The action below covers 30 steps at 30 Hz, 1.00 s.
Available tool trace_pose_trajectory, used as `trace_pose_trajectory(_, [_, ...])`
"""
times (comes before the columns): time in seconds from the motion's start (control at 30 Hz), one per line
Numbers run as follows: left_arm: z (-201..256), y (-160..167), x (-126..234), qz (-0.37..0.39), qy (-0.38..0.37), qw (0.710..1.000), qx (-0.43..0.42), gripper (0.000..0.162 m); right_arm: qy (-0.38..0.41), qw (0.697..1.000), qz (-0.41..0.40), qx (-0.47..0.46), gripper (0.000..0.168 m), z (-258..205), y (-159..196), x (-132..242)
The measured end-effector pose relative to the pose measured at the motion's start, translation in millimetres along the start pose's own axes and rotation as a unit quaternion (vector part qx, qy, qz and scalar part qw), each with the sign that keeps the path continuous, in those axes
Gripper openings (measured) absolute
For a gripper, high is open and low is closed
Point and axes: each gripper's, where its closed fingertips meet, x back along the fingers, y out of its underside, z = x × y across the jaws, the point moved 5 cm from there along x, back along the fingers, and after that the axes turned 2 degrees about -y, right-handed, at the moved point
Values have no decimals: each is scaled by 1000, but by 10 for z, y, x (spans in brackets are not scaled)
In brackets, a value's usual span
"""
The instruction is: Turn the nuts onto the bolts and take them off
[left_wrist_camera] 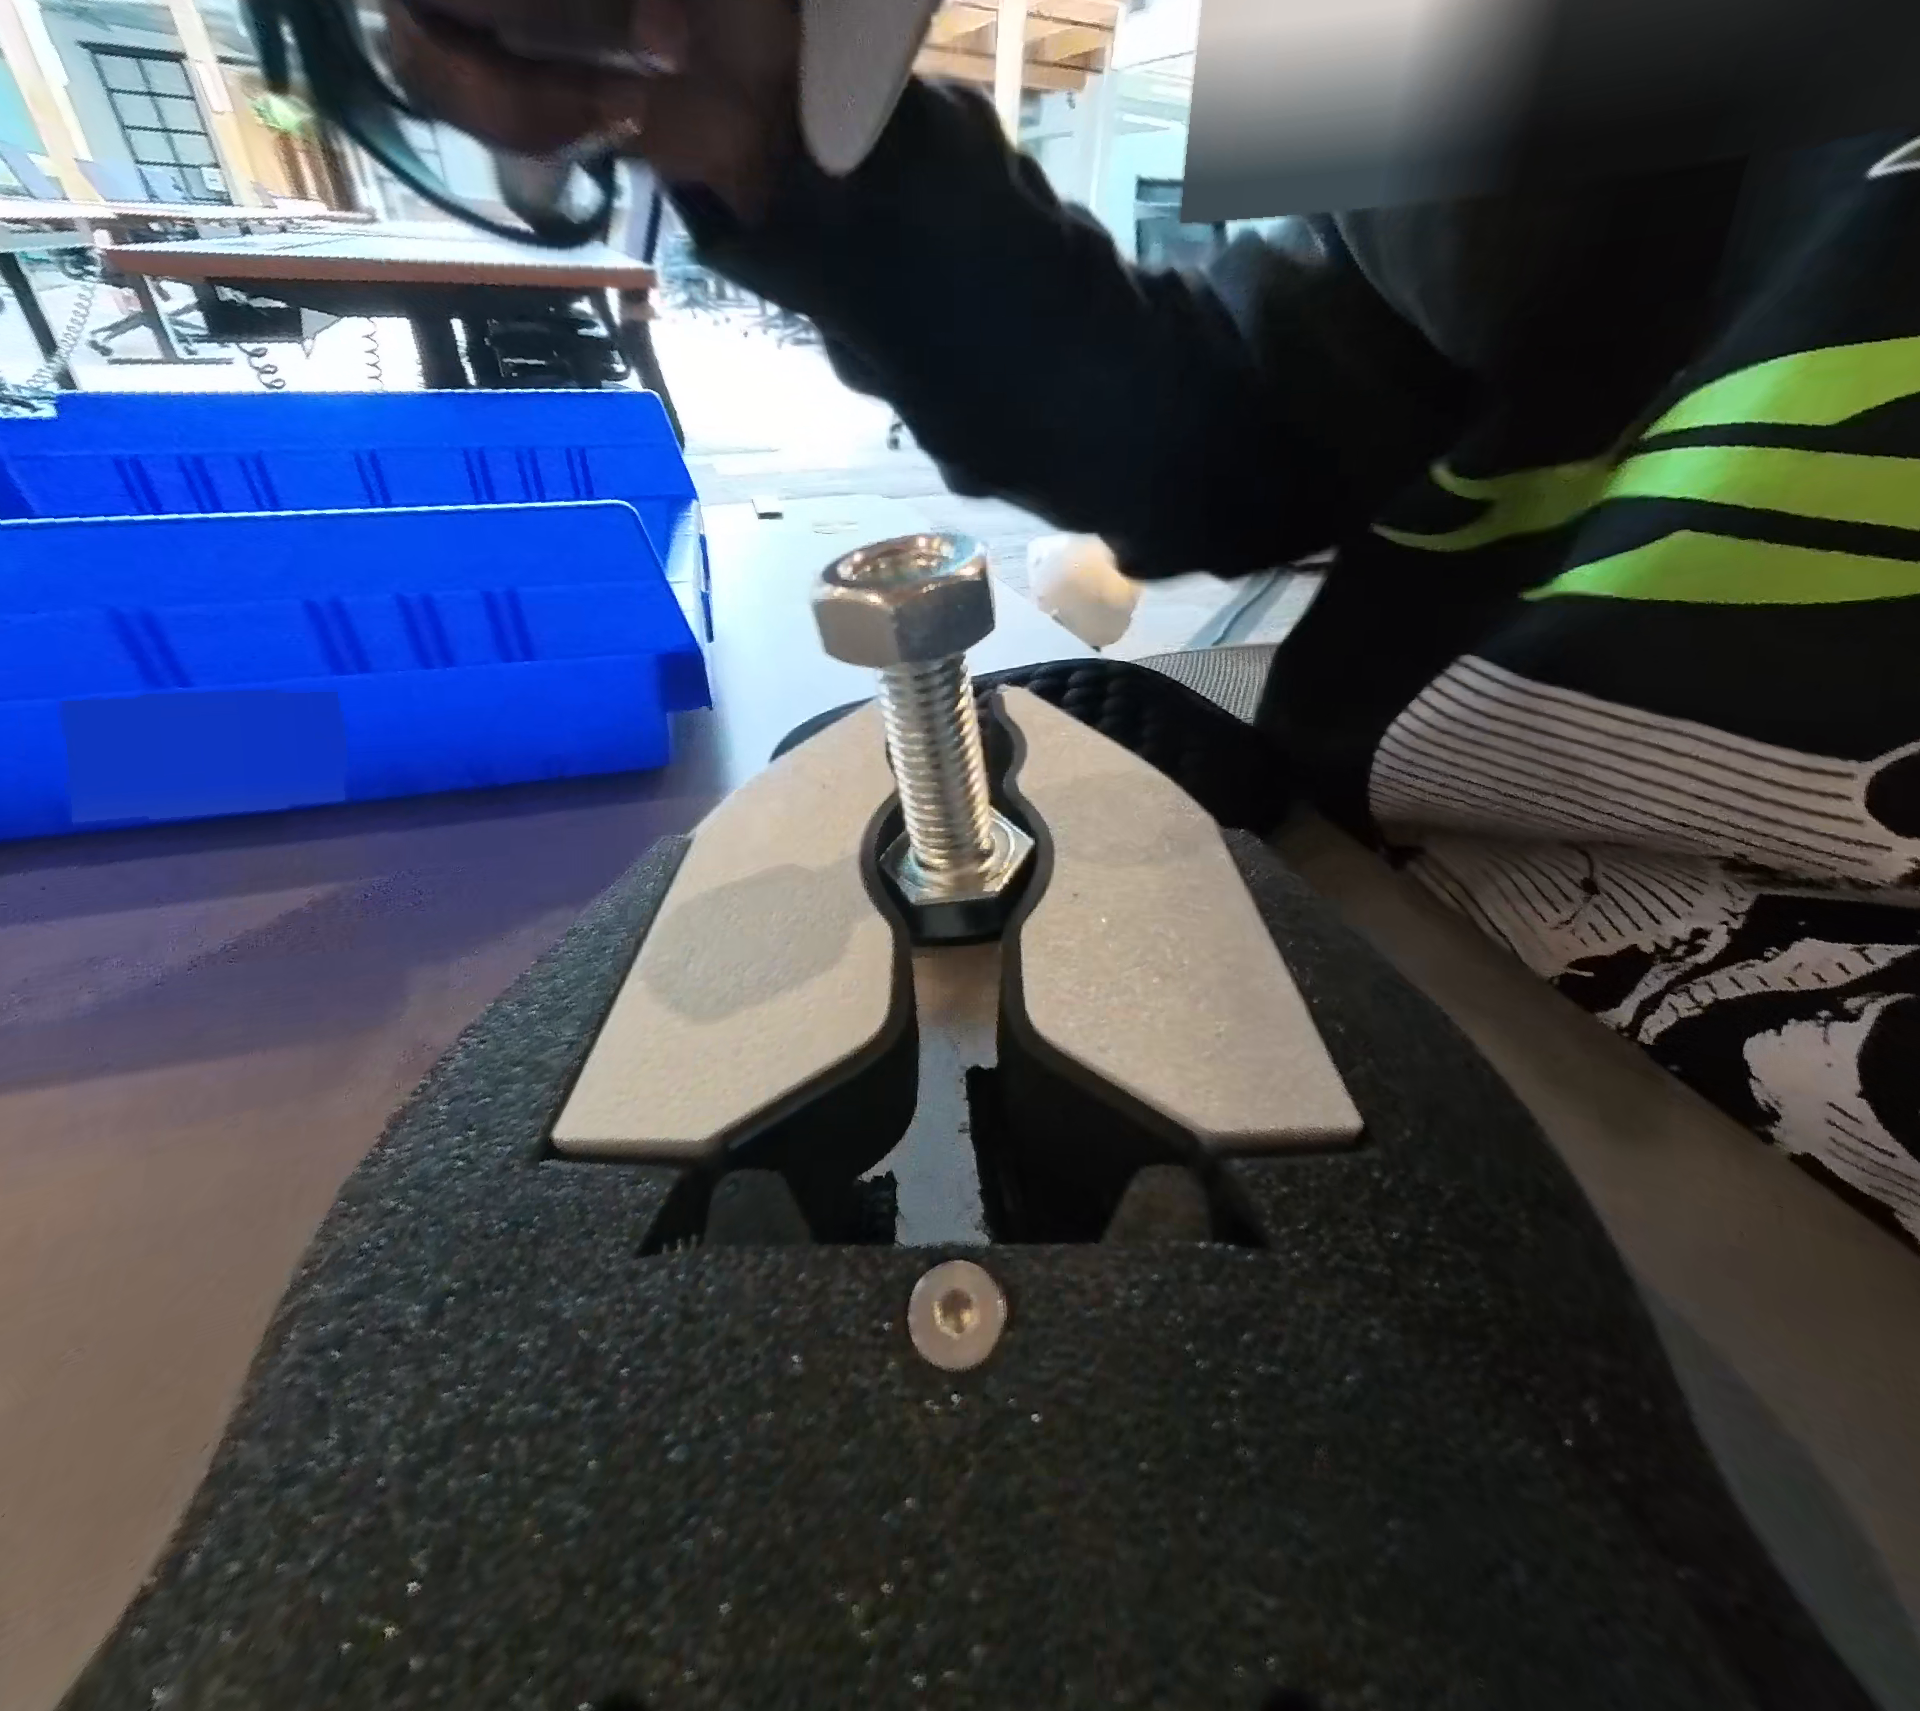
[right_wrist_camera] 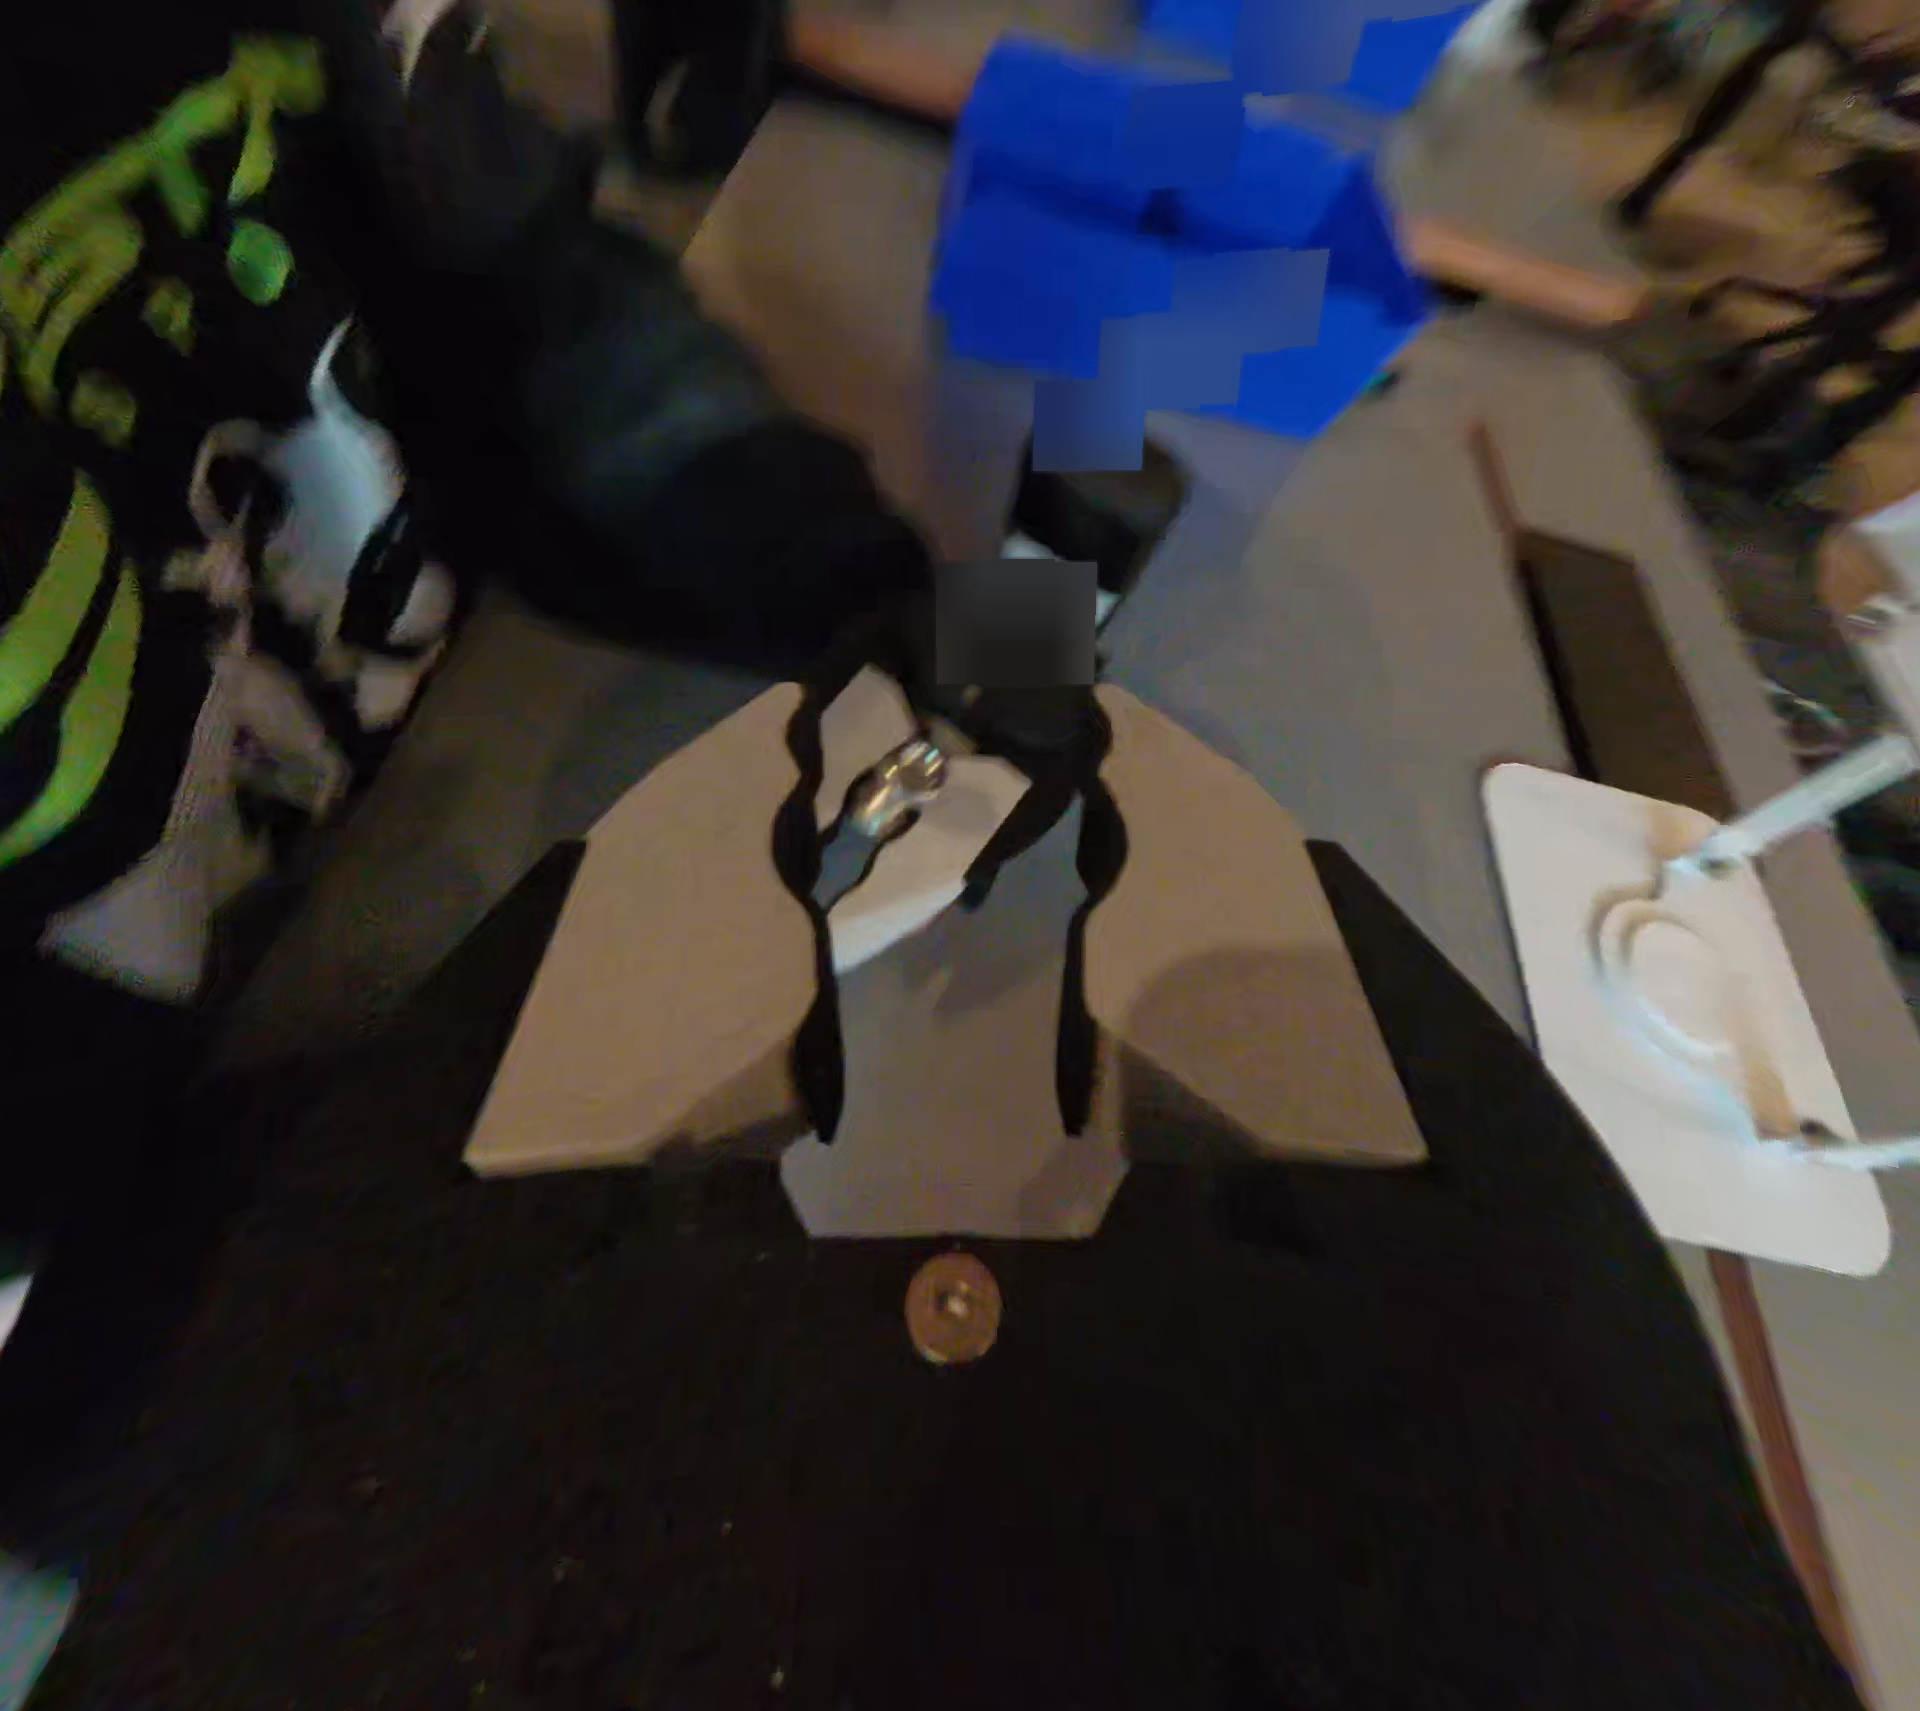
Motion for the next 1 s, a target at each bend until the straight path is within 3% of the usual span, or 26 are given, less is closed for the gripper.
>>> trace_pose_trajectory(0.13, [14,12,-15,-5,8,1000,0,12,-109,977,-157,91,28,-70,44,-207])
trace_pose_trajectory(0.23, [28,12,-20,-7,15,1000,-2,11,-160,954,-223,123,29,-22,32,-357])
trace_pose_trajectory(0.57, [46,25,-34,-14,23,1000,-6,11,-276,895,-333,107,28,59,233,-635])
trace_pose_trajectory(0.6, [47,25,-34,-14,24,1000,-6,11,-284,892,-335,107,22,52,237,-643])
trace_pose_trajectory(0.8, [47,35,-38,-16,28,999,-3,11,-289,880,-352,136,17,54,230,-670])
trace_pose_trajectory(1.0, [49,57,-53,-27,34,999,6,11,-283,836,-416,219,17,3,214,-695])
